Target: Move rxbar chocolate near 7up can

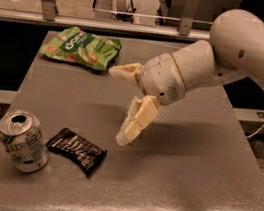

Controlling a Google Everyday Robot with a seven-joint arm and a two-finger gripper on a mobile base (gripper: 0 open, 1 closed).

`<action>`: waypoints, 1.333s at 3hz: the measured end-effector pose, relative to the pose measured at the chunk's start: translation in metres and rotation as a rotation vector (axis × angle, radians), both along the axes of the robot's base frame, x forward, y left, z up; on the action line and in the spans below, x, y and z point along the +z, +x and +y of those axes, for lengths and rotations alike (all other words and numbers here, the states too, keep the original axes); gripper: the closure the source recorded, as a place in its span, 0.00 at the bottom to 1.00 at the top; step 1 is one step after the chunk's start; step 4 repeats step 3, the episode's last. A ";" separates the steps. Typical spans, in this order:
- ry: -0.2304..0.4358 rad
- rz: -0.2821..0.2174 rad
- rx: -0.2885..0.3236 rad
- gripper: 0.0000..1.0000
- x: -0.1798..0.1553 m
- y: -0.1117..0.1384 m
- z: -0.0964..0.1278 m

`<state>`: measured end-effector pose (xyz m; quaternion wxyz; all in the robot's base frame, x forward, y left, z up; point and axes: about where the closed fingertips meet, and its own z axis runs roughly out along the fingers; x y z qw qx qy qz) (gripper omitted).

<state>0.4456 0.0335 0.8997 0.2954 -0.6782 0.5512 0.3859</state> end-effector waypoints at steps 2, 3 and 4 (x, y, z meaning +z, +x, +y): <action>0.056 -0.201 -0.145 0.00 0.074 0.071 -0.085; 0.065 -0.231 -0.161 0.00 0.087 0.076 -0.091; 0.065 -0.231 -0.161 0.00 0.087 0.076 -0.091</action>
Offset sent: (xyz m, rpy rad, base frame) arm 0.1064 -0.1498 0.1208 0.0860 -0.3172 -0.2791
